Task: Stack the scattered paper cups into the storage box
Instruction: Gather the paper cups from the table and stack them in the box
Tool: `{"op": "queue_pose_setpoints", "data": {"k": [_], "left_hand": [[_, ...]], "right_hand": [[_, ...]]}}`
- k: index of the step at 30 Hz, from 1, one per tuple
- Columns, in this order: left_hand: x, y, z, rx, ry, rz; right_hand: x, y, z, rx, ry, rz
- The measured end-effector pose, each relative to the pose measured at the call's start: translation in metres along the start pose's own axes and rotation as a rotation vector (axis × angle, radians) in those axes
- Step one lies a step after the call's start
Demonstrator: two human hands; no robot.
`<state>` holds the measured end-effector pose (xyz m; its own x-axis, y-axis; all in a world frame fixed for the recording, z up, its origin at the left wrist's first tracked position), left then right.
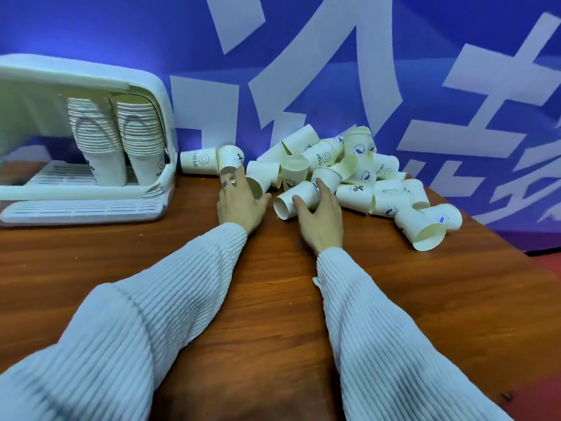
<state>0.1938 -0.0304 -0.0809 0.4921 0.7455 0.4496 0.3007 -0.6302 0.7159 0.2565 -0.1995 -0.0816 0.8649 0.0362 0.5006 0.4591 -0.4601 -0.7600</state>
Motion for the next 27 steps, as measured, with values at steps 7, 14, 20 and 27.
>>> {"op": "queue_pose_setpoints", "data": {"k": [7, 14, 20, 27], "left_hand": [[-0.002, 0.001, -0.007, -0.108, 0.073, -0.002], [-0.012, 0.002, -0.02, -0.072, 0.088, 0.111], [-0.007, 0.007, -0.073, -0.109, -0.002, 0.468], [0.01, -0.015, -0.152, -0.247, -0.08, 0.43]], "right_hand": [[-0.001, -0.004, -0.001, 0.021, 0.036, 0.008], [-0.004, -0.018, -0.009, -0.048, 0.103, -0.239], [-0.02, -0.058, 0.015, -0.143, -0.199, -0.62], [-0.038, -0.114, 0.035, 0.022, -0.312, -0.525]]}}
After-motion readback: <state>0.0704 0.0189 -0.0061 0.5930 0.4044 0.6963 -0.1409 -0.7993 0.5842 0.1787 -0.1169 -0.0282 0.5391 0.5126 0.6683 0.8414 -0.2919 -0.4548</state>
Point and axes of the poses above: each hand's wrist, its own x-axis towards the middle knuckle, its own z-axis out of the palm, y = z × x, the point moved 2 cm from there along x, towards the middle knuckle, and after that the axes turned 13 degrees about y, right-handed, at the moved point
